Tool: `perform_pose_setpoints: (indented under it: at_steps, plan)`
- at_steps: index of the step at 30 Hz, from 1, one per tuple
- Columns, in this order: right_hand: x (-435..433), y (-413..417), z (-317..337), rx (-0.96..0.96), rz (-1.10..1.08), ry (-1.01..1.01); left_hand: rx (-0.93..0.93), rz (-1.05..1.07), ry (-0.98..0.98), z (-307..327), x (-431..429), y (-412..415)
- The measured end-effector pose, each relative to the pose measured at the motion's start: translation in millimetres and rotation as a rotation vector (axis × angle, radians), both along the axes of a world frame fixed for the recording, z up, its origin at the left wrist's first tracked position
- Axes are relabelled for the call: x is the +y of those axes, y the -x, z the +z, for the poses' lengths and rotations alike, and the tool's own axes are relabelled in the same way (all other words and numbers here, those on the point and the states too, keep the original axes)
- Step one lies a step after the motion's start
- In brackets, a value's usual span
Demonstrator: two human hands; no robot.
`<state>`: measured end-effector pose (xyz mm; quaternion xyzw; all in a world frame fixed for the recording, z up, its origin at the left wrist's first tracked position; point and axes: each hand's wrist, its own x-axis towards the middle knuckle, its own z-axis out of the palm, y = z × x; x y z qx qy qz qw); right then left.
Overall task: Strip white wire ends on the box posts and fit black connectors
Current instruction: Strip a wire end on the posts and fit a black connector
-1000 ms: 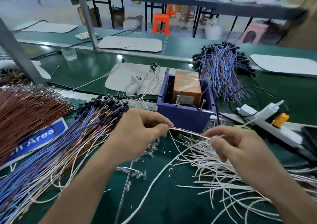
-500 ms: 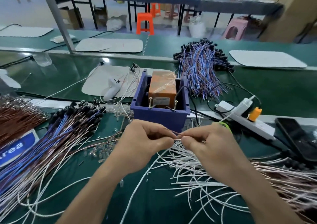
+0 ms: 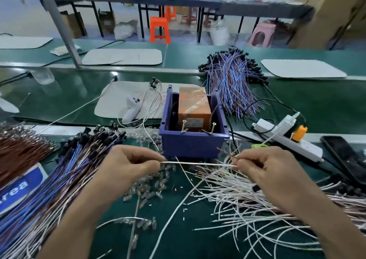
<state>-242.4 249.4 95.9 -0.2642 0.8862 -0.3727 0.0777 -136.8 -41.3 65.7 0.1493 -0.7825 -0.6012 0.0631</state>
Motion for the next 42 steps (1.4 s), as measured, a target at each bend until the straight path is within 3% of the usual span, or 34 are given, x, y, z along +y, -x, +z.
perform_pose_setpoints:
  at_steps: [5,10,14,17,22,24,28,32,35,37,42]
  plan:
    - [-13,-5,-10,-0.015,0.006,-0.044,-0.014,0.218,-0.199,-16,-22,-26]
    - [-26,-7,-11,-0.043,0.057,-0.064,0.077,0.408,-0.695,-35,-29,-32]
    - [-34,-9,-9,-0.045,0.044,-0.009,0.188,0.437,-0.941,-39,-31,-30]
    - [-36,-11,-8,-0.061,0.01,0.021,0.191,0.437,-0.907,-39,-33,-31]
    - [-27,-9,1,-0.007,-0.011,0.049,0.138,0.427,-0.509,-38,-35,-32]
    - [-25,-10,5,0.006,-0.001,0.054,0.147,0.437,-0.494,-38,-33,-31]
    - [-22,-14,8,0.076,-0.013,0.022,0.161,0.45,-0.686,-37,-24,-27]
    - [-16,-18,3,0.236,-0.07,-0.08,0.057,0.447,-0.429,-42,-15,-22]
    - [-15,-16,-2,0.251,-0.084,-0.11,0.036,0.456,-0.33,-47,-10,-16]
    - [-17,-8,-10,0.201,-0.098,-0.115,0.054,0.476,-0.416,-46,-9,-12]
    - [-23,10,-29,0.094,-0.111,-0.153,0.112,0.439,-1.021,-46,-8,-5]
